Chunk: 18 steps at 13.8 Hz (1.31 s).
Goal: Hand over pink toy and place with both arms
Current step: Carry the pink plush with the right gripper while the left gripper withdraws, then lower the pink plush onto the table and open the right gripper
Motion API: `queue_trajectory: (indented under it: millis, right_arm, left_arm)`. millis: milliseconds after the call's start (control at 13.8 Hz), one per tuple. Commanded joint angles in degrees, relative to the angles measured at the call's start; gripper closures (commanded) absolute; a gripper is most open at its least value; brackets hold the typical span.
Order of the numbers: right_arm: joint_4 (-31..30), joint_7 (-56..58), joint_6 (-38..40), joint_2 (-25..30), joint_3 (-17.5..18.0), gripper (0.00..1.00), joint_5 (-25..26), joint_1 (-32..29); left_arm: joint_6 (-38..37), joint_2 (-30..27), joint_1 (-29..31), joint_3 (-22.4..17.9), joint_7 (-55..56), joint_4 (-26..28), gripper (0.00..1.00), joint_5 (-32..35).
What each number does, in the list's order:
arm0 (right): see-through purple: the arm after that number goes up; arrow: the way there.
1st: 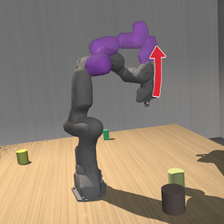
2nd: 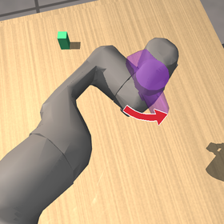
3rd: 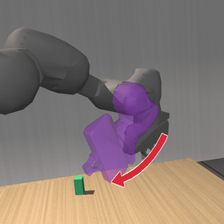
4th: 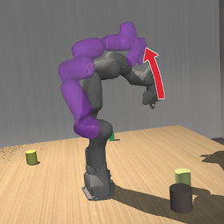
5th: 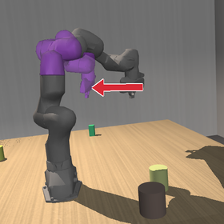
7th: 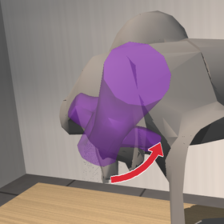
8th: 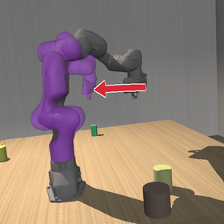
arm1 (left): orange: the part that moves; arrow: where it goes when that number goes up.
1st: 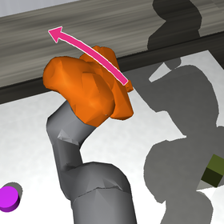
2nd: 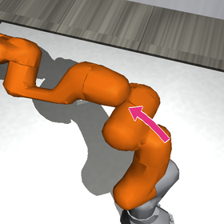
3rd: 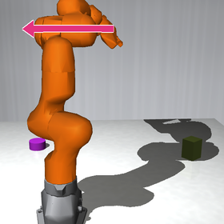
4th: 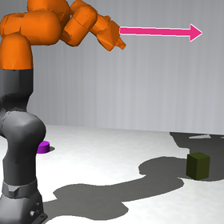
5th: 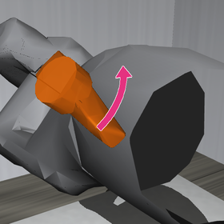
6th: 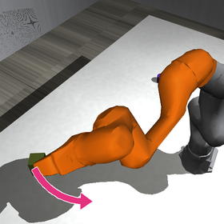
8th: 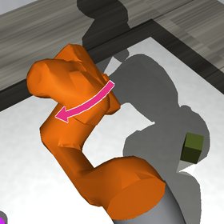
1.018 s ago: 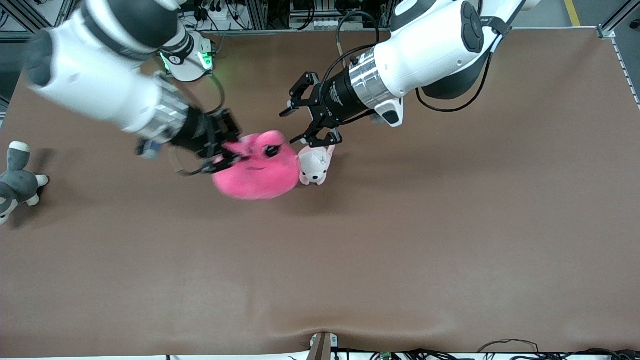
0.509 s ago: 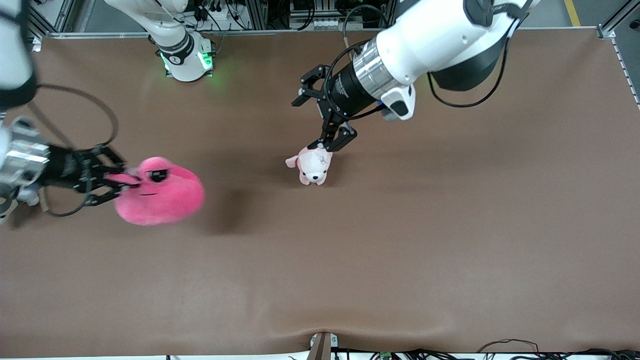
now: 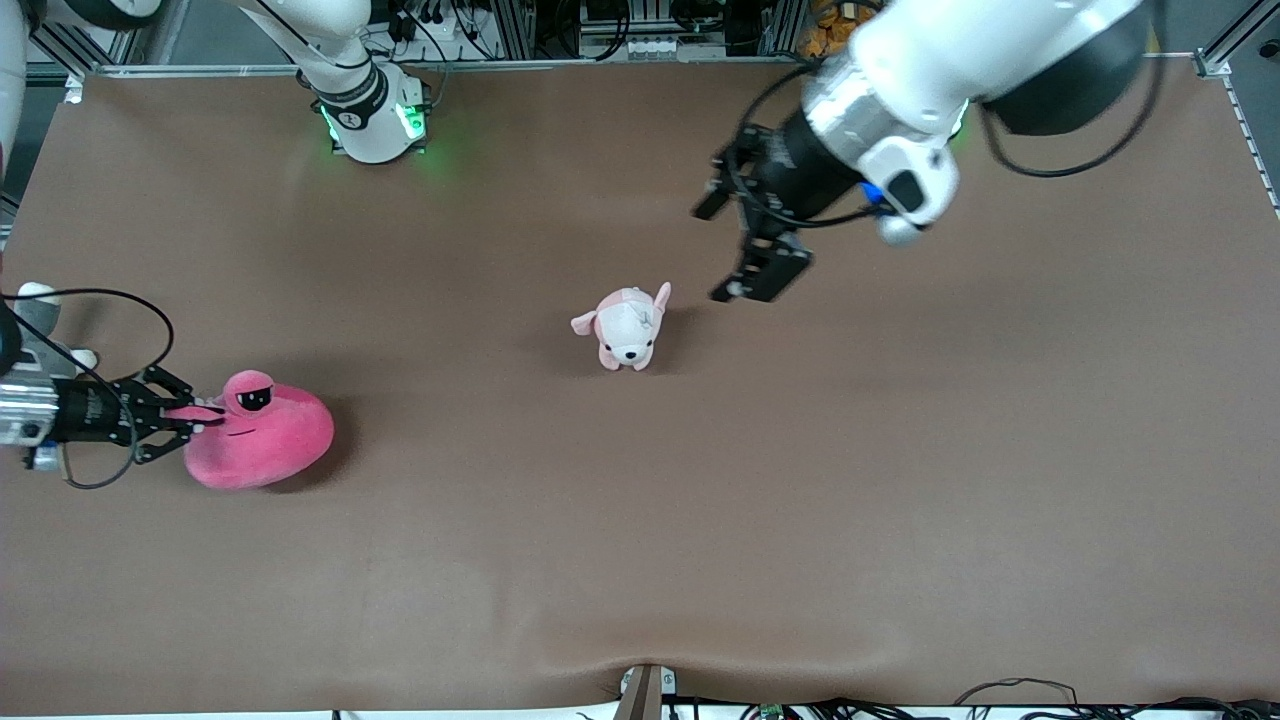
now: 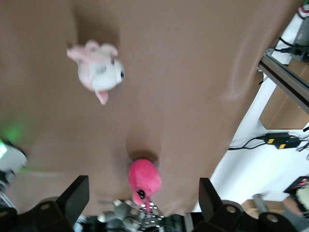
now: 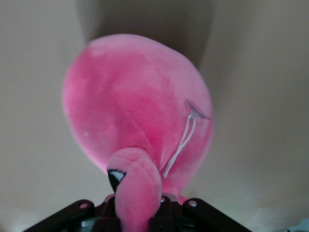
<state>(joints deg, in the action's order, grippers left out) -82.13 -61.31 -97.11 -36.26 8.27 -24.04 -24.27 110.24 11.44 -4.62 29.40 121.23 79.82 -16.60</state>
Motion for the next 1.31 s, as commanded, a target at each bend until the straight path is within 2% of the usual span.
queue_trajectory:
  millis: [0, 73, 145, 218, 291, 364, 509, 655, 800, 945, 1091, 1236]
  right_arm:
    - [1.1, 0.0, 0.5, -1.4, 1.4, 1.0, -1.1, -1.7]
    - [1.1, 0.0, 0.6, -1.4, 1.4, 0.99, -1.2, -2.0]
    - [1.2, 0.0, 0.5, -1.6, 1.4, 0.72, -1.4, -2.3]
    - [1.4, 0.8, 0.6, -2.1, 1.4, 0.09, -1.2, -3.5]
    - [1.4, 3.7, 0.6, -2.2, 1.5, 0.0, -1.4, -3.9]
    - [1.6, 5.7, 0.6, -2.1, 1.5, 0.0, -1.5, -4.1]
    - [3.4, 6.3, 1.0, -1.7, 2.1, 0.0, -1.4, -3.7]
    - [9.4, 5.9, 1.8, -1.4, 3.6, 0.0, -1.1, -2.2]
    - [15.9, 5.9, 7.9, -0.8, 3.8, 0.0, -0.8, 0.0]
    - [20.2, 5.9, 11.8, 1.4, 3.7, 0.0, -0.7, 3.5]
    - [20.6, 6.0, 12.9, 6.4, 3.6, 0.0, 0.0, 6.1]
    - [20.8, 6.7, 16.0, 9.0, 3.8, 0.0, 1.6, 7.3]
  left_arm:
    - [-5.2, -1.3, 4.0, 0.0, -11.3, 0.4, 0.0, 1.0]
    - [-6.1, -1.3, 5.7, 0.0, -14.1, 0.4, 0.0, 1.0]
    - [-6.7, -1.2, 6.9, 0.0, -16.1, 0.4, 0.0, 1.0]
    - [-7.7, -1.3, 8.1, 0.0, -19.0, 0.4, 0.0, 1.0]
    - [-9.2, -1.3, 9.6, 0.0, -23.4, 0.4, 0.0, 1.0]
    - [-10.8, -1.3, 10.9, 0.0, -28.2, 0.5, 0.0, 1.6]
    - [-14.9, -1.4, 12.1, 0.0, -37.4, 0.4, 0.0, 7.9]
    - [-18.3, -1.3, 12.4, 0.1, -48.9, 0.4, 0.0, 14.5]
    - [-21.0, -1.4, 14.0, 0.1, -58.3, 0.3, 0.0, 18.3]
    - [-23.6, -2.4, 17.4, 0.3, -65.5, 0.3, 0.0, 18.9]
    - [-25.4, -4.7, 20.1, 0.0, -75.8, 0.3, 0.0, 19.0]
    - [-26.6, -5.6, 23.0, 0.0, -84.4, 0.4, 0.0, 19.7]
